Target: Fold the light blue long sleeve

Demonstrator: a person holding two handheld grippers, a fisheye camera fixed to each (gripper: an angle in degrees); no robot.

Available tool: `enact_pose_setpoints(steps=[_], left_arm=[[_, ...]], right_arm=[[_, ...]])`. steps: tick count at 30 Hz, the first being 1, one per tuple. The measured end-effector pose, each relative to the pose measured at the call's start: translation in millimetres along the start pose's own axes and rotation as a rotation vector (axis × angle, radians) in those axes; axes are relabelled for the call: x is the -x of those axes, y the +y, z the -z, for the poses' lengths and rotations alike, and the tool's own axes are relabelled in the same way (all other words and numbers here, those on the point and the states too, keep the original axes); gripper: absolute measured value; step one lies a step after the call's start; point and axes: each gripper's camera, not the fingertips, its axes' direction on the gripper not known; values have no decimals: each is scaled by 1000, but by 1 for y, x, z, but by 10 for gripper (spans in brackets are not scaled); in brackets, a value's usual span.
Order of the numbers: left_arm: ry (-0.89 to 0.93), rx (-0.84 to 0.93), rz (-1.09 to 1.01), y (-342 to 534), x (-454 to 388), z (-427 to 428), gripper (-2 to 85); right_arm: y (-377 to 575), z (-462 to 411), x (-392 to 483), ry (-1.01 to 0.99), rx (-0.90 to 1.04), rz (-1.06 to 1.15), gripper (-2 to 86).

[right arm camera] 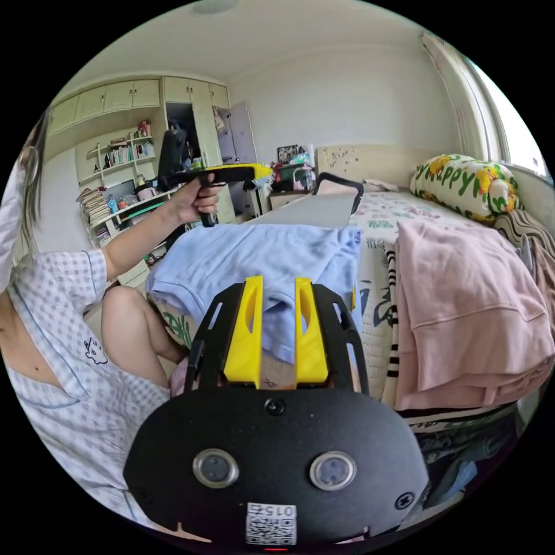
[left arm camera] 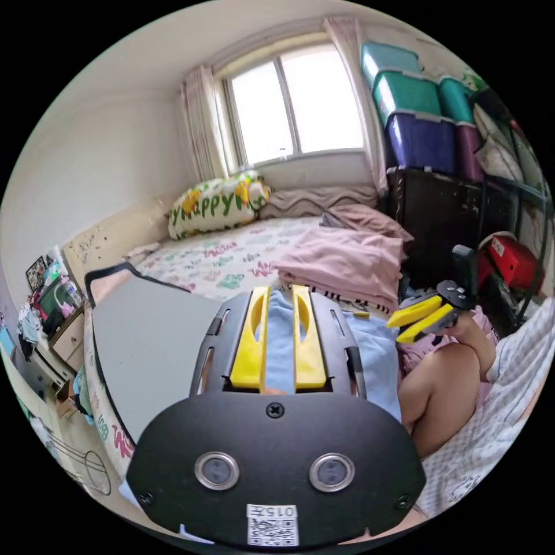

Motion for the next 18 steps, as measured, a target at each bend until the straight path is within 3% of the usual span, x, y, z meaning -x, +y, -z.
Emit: enact_pose_setpoints(steps=[6,12,18], left_arm=[[-2,278,55,-80,22,-131,105],[81,510,110,-106,44,-212,92],[82,471,59,-107,50,-211,30]], right_arm=[[-10,-21,-16,-85,76,-35,86],[-16,-26,-20,-119,88,-28,67],[-15,-21,-18,-100,87,2,41]])
